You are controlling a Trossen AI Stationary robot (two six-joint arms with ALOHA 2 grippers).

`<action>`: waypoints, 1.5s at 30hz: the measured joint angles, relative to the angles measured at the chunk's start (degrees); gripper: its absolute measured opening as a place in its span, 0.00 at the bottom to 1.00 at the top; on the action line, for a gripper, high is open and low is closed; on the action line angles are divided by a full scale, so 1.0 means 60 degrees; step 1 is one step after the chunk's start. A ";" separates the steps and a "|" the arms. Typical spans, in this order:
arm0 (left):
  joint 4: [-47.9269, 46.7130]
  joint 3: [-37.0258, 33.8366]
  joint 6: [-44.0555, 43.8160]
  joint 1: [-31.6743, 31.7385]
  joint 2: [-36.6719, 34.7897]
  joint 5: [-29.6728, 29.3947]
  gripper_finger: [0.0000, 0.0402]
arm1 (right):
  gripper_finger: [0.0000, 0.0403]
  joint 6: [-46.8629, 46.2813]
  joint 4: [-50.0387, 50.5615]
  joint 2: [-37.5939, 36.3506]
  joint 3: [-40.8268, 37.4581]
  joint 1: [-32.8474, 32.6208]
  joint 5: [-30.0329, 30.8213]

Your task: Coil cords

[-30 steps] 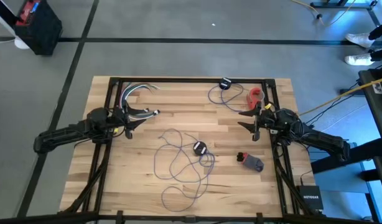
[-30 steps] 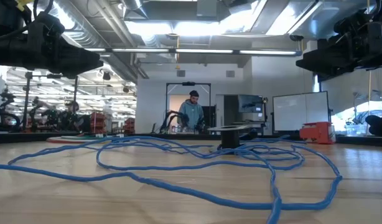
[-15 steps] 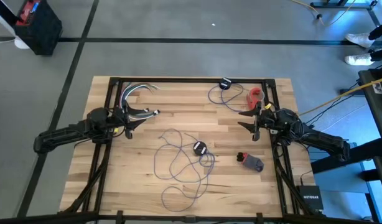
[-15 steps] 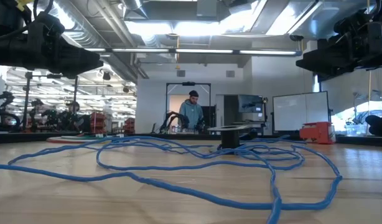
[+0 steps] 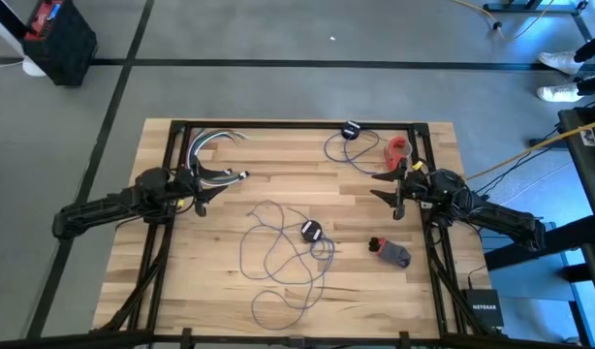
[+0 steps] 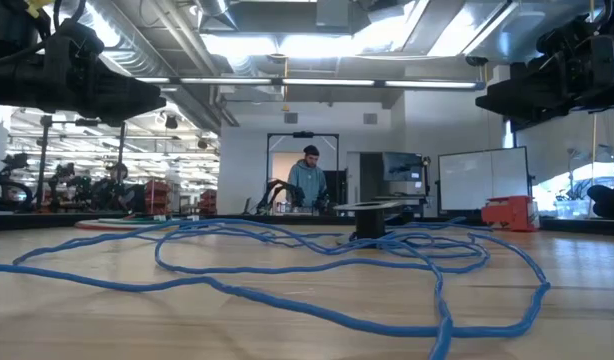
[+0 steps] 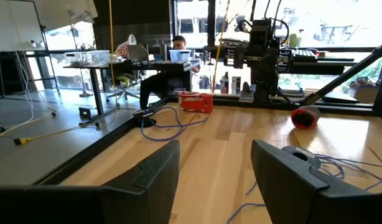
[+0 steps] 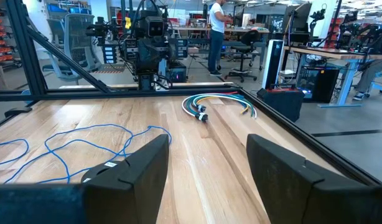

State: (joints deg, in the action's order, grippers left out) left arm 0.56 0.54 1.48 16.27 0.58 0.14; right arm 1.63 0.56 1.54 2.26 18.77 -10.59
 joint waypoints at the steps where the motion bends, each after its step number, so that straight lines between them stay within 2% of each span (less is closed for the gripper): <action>1: 0.0000 0.0000 0.0000 0.0004 -0.0004 0.0000 0.48 | 0.55 0.0000 0.0000 0.0003 0.0001 0.0000 0.0000; 15: 0.0000 -0.0002 0.0000 0.0002 -0.0002 0.0004 0.48 | 0.55 0.0021 -0.0009 0.0003 0.0001 0.0001 0.0002; 21: 0.0000 -0.0002 0.0000 0.0000 0.0000 0.0003 0.48 | 0.55 0.2211 -0.1018 0.0014 0.0014 0.0001 0.0712; 29: 0.0000 0.0000 0.0000 0.0000 -0.0004 0.0000 0.48 | 0.55 0.2252 -0.1040 0.0014 0.0000 0.0003 0.0841; 32: 0.0000 -0.0002 0.0000 0.0000 -0.0004 0.0004 0.48 | 0.55 0.1723 -0.0885 0.0018 0.0000 0.0002 0.0793; 37: 0.0008 -0.0002 0.0000 0.0000 -0.0004 0.0004 0.48 | 0.55 -0.0467 -0.0847 0.0018 0.0000 0.0000 0.0232; 39: 0.0042 -0.0007 -0.0065 0.0000 -0.0004 0.0004 0.48 | 0.55 -0.0844 -0.1041 0.0018 0.0000 0.0002 0.0127; 41: 0.0090 -0.0011 -0.0383 -0.0007 -0.0004 0.0004 0.48 | 0.55 -0.1183 -0.1457 0.0018 0.0000 0.0000 0.0097; 45: 0.0733 -0.0011 -0.1677 -0.0004 -0.0011 0.0007 0.48 | 0.55 -0.2845 -0.2131 0.0014 0.0000 0.0000 0.0073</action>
State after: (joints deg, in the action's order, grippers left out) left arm 4.95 0.47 -8.59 16.25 0.51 0.19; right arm -15.44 -12.23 1.63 2.26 18.76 -10.15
